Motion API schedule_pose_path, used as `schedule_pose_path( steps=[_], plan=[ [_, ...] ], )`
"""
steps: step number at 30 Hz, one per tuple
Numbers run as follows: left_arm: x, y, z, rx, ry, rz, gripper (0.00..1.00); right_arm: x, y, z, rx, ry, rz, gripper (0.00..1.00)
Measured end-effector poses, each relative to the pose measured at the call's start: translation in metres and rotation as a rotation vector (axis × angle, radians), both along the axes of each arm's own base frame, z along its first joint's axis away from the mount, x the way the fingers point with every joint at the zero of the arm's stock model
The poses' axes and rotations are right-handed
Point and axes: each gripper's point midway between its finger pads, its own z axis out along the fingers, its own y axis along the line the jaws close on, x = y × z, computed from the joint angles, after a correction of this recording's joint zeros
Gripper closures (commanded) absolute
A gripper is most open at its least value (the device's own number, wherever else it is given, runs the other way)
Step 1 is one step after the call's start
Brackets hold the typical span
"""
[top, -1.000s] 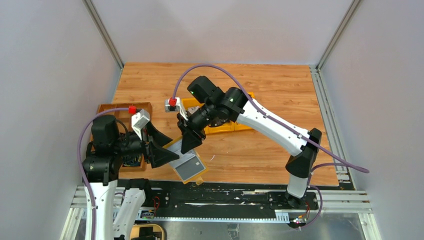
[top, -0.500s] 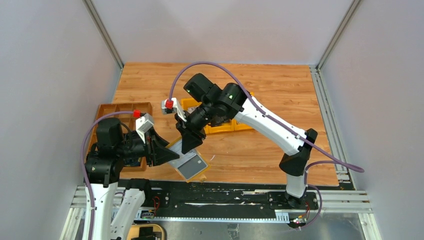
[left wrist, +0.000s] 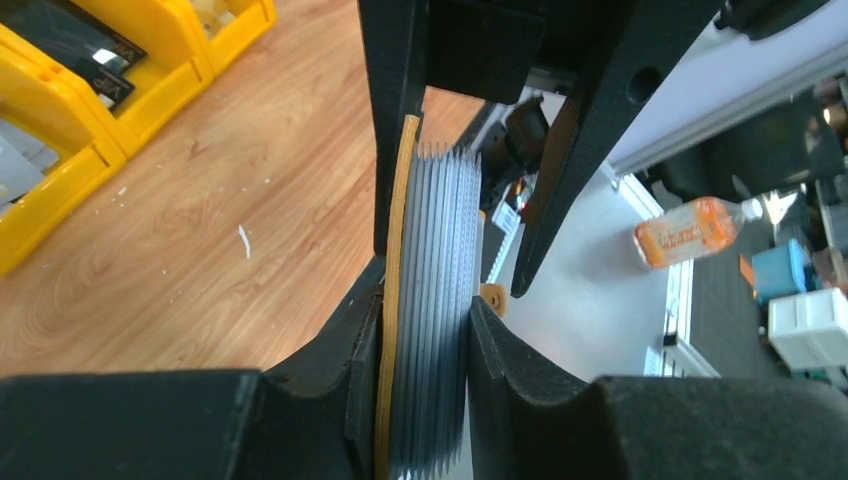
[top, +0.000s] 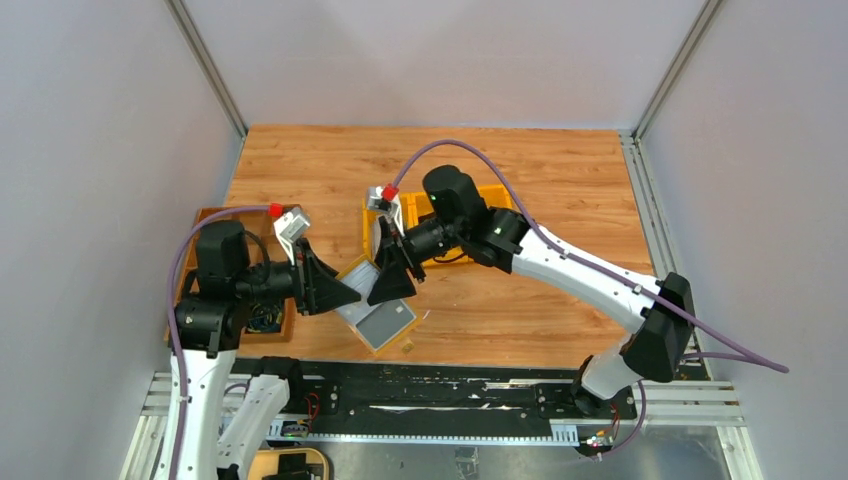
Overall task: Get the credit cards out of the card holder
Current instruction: Remove the credit card from the card holder.
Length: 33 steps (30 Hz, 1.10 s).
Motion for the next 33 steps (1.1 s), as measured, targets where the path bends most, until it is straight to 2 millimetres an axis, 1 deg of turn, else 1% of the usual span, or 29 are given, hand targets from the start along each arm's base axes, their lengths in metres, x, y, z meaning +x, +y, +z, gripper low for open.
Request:
schedule_pose_path(
  steps=[4,8,12,13,15,16,17,19,21,23,26,28,30,33],
  plan=[
    [0.006,0.0,0.016,-0.059,-0.022,0.095,1.0,0.006,0.004,0.011,0.128,0.071,-0.058,0.56],
    [0.009,0.002,0.029,-0.134,-0.08,0.191,1.0,0.007,0.007,0.017,0.187,0.166,-0.071,0.55],
    [0.018,0.005,0.042,-0.178,-0.091,0.256,1.0,0.008,0.004,0.019,0.215,0.247,-0.075,0.53],
    [0.02,0.005,0.044,-0.187,-0.09,0.267,1.0,0.008,0.003,0.02,0.222,0.26,-0.074,0.55],
    [0.022,0.005,0.046,-0.203,-0.085,0.279,1.0,0.01,0.001,0.023,0.237,0.278,-0.075,0.67],
    [0.022,0.005,0.048,-0.211,-0.082,0.279,0.96,0.01,0.001,0.025,0.243,0.286,-0.076,0.75],
    [0.021,0.004,0.051,-0.22,-0.085,0.274,0.82,0.012,0.0,0.027,0.246,0.304,-0.081,0.81],
    [0.021,0.004,0.053,-0.224,-0.094,0.273,0.45,0.013,-0.002,0.03,0.251,0.318,-0.079,0.91],
    [0.022,0.005,0.053,-0.218,-0.106,0.272,0.33,0.011,-0.004,0.031,0.245,0.328,-0.069,0.94],
    [0.023,0.005,0.047,-0.2,-0.103,0.267,0.27,0.009,-0.005,0.03,0.228,0.322,-0.05,0.95],
    [0.023,0.002,0.036,-0.17,-0.074,0.226,0.26,0.008,-0.007,0.029,0.169,0.287,-0.035,0.95],
    [0.023,0.0,0.03,-0.158,-0.051,0.193,0.27,0.008,-0.007,0.03,0.136,0.251,-0.025,0.96],
    [0.022,-0.003,0.024,-0.15,-0.022,0.147,0.32,0.006,-0.007,0.033,0.099,0.201,-0.008,0.96],
    [0.017,-0.005,0.016,-0.143,0.003,0.09,0.37,0.004,-0.008,0.024,0.033,0.17,0.012,0.97]
  ],
)
